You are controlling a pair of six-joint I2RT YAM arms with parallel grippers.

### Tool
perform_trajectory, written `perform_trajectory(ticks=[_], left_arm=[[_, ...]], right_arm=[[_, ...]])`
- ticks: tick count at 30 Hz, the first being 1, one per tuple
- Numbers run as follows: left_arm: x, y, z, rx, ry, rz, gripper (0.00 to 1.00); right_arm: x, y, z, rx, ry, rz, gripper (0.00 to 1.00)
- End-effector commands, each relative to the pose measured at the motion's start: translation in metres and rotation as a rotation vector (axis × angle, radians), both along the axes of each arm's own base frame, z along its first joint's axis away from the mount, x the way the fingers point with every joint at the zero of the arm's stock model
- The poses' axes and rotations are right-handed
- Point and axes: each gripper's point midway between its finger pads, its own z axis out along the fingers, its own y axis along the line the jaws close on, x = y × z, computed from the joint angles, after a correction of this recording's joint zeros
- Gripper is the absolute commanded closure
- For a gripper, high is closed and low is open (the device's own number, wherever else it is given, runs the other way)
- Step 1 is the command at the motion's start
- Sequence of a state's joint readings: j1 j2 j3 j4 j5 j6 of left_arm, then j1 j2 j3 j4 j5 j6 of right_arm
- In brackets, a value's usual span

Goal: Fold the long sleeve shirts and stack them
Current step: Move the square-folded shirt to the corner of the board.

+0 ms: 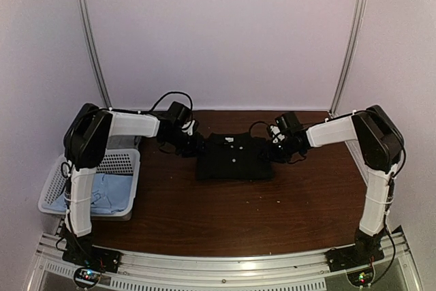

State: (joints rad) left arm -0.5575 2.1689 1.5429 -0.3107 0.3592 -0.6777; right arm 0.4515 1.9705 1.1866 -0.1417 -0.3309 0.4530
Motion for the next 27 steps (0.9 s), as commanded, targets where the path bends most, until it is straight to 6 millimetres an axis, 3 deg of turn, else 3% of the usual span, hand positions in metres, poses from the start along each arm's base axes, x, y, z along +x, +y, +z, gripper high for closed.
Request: perform_trajectory(ticks=[1, 10, 14, 19, 27], left_arm=[[0.001, -0.004, -0.017, 0.048, -0.018, 0.006, 0.53], [-0.001, -0.021, -0.023, 0.052, -0.019, -0.017, 0.57], [0.003, -0.016, -0.015, 0.075, -0.042, 0.002, 0.58], [0.010, -0.007, 0.000, 0.123, -0.089, 0.024, 0.58], [0.019, 0.010, 0.029, 0.171, -0.144, 0.042, 0.58]], right_arm=[[-0.006, -0.001, -0.021, -0.076, 0.042, 0.001, 0.55], [-0.007, 0.001, -0.023, -0.105, 0.044, 0.013, 0.78], [-0.008, -0.005, -0.023, -0.143, 0.042, 0.011, 0.98], [-0.003, -0.030, -0.017, -0.180, 0.028, -0.031, 1.00], [0.000, -0.089, -0.005, -0.256, 0.019, -0.116, 1.00]])
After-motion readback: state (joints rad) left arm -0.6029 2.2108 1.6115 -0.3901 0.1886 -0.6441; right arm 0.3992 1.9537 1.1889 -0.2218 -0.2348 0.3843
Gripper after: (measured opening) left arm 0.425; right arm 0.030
